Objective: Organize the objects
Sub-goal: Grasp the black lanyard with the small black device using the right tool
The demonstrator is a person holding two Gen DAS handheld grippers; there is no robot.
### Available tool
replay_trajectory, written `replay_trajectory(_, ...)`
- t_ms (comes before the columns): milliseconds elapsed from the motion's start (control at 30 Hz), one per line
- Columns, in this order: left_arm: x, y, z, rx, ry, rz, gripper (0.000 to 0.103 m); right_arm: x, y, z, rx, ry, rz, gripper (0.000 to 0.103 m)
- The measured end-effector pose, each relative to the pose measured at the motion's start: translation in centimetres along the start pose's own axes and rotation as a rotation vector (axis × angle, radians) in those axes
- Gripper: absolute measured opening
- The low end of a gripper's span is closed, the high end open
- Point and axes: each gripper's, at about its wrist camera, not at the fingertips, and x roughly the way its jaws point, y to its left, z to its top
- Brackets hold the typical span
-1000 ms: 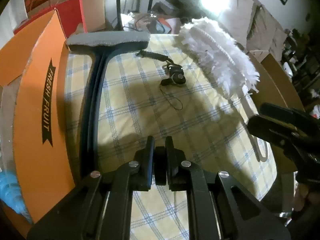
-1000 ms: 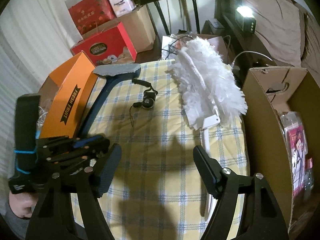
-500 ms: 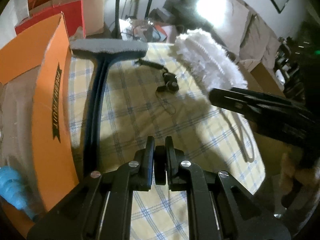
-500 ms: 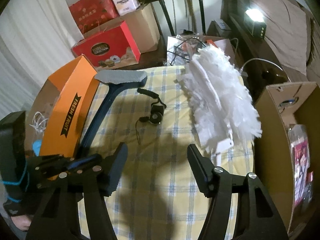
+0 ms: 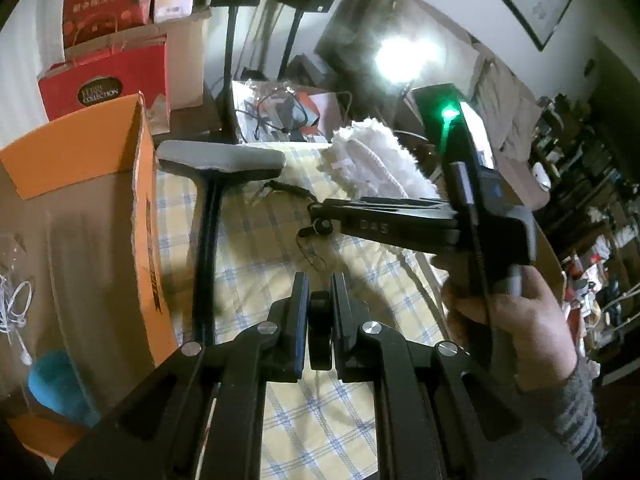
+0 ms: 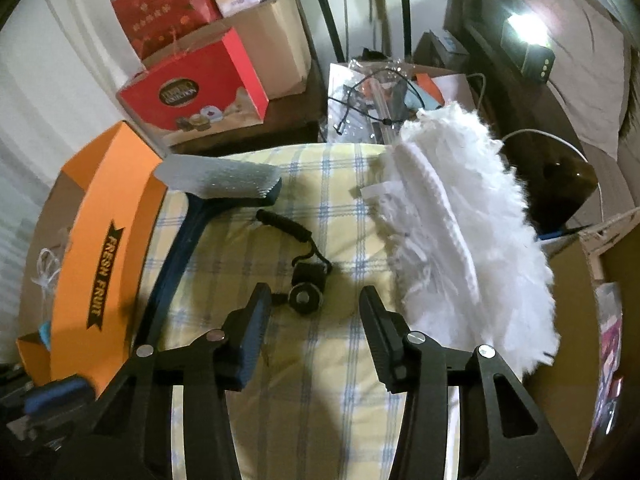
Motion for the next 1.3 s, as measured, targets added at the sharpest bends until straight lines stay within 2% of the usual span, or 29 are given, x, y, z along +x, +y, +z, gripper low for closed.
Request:
replay_trajectory(167,-0.1,0.8,0.4,-0.020,-0.001,-0.009,0.010,1.2,0.1,1.4,-0.006,-0.001,-0.011,0.047)
replay_trajectory(267,-0.2,1.1,0.3,-0.020,-0.001,-0.005,0.010,2.0,0.2,1.6,-0.006,0.030,-0.030,0.047)
replay_trajectory(367,-0.3,1.2,0.3,-0.017,-0.001,-0.005,0.010,2.3,0.4,1.2,-0.003,0.038,-0.002,0.047)
replay_trajectory(467,-0.3,1.4,0.3,-0.018,0.000,-0.003,0.010,2.3,0.9,1.5,-0.023,0.015,-0.012,0.047)
replay_trajectory(733,-0.2,2.2,0.3,-0.033,0.009,-0.004,0.010,4.9,2.2,3.4,-0.124,0.035,-0.033,0.046)
replay_trajectory(933,-0.3,2.3,0.6,-0.032,0.005,-0.003,0.010,6.5,3.0,3.9,-0.196,0.046,-0.061,0.031)
replay_trajectory(1033,-0.4,2.4,0.8,-0.032,0.003,-0.002,0.010,6.6,2.9,4.0,-0.198,0.046,-0.043,0.024)
replay_trajectory(1100,-0.5,2.5,0.8,-0.034,0.002,0.000,0.010,6.5,2.9,4.0,-0.197,0.049,-0.027,0.015)
replay_trajectory(1200,-0.6,2.8,0.7,-0.036,0.003,0.000,0.010,6.1,2.8,3.5,-0.182,0.053,0.014,0.010)
replay_trajectory(1300,-1.0,2.9,0.6,-0.039,0.000,-0.003,0.010,4.9,2.4,2.9,-0.141,0.037,0.093,0.010)
